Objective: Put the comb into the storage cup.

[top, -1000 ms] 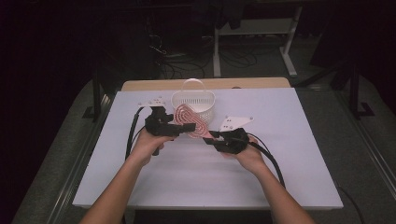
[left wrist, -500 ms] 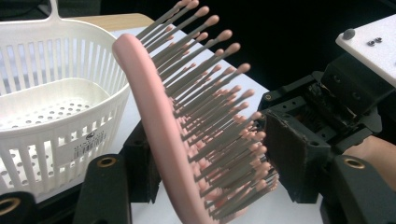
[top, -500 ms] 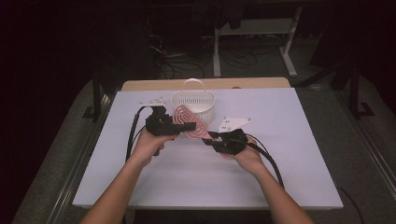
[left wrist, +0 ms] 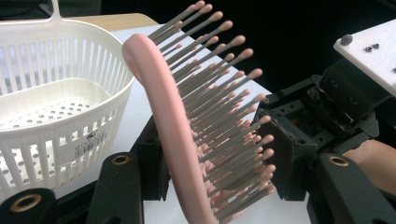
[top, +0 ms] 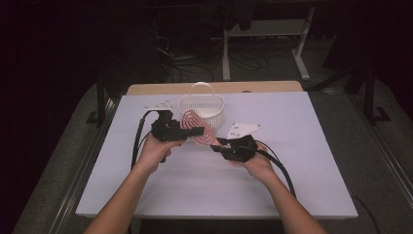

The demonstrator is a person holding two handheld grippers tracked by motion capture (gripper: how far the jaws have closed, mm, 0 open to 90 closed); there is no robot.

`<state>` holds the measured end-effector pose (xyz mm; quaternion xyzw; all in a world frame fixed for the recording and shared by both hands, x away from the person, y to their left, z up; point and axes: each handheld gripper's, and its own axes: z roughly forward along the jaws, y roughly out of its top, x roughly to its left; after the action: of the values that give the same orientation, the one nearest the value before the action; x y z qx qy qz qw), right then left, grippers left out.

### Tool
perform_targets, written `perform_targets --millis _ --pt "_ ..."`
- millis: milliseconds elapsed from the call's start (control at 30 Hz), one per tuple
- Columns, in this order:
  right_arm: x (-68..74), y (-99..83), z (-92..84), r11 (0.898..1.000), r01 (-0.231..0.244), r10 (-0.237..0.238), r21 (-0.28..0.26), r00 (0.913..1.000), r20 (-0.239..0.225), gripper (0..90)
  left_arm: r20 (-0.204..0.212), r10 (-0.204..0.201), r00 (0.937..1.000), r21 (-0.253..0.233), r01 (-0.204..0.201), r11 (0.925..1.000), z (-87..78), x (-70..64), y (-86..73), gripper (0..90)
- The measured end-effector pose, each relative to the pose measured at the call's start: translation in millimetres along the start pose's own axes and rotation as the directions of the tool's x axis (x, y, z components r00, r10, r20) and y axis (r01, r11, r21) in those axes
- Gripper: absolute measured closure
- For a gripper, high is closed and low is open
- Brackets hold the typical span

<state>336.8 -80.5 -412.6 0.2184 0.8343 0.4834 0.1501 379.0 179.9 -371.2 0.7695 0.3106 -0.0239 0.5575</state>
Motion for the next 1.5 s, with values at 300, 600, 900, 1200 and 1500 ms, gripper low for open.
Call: perform_targets --millis 300,600,900,1200,1500 --pt "2.6 -0.4 4.6 1.000 0.002 -0.002 0.017 0.9999 0.015 68.4 -0.004 0.001 1.0000 0.001 -0.001 1.0000 -0.5 0.0 0.4 51.8" --pt "5.9 -0.8 9.2 0.999 0.003 -0.004 0.032 0.9996 0.029 68.3 -0.007 0.001 1.0000 0.003 -0.001 1.0000 -0.9 -0.4 0.9 56.2" --pt "7.3 -1.1 12.4 0.999 0.005 -0.006 0.042 0.9995 0.030 68.4 -0.008 0.010 0.9999 0.000 -0.010 1.0000 -0.4 -2.5 1.4 59.9" --pt "8.6 -1.0 14.5 0.999 0.008 -0.009 0.043 0.9995 0.029 68.7 -0.008 0.027 0.9996 -0.007 -0.027 0.9996 -0.3 -5.8 2.4 63.9" --pt "8.2 -0.8 15.5 0.999 0.002 -0.003 0.038 0.9997 0.023 68.1 -0.006 0.044 0.9990 -0.013 -0.044 0.9990 -0.7 -7.9 3.3 64.5"
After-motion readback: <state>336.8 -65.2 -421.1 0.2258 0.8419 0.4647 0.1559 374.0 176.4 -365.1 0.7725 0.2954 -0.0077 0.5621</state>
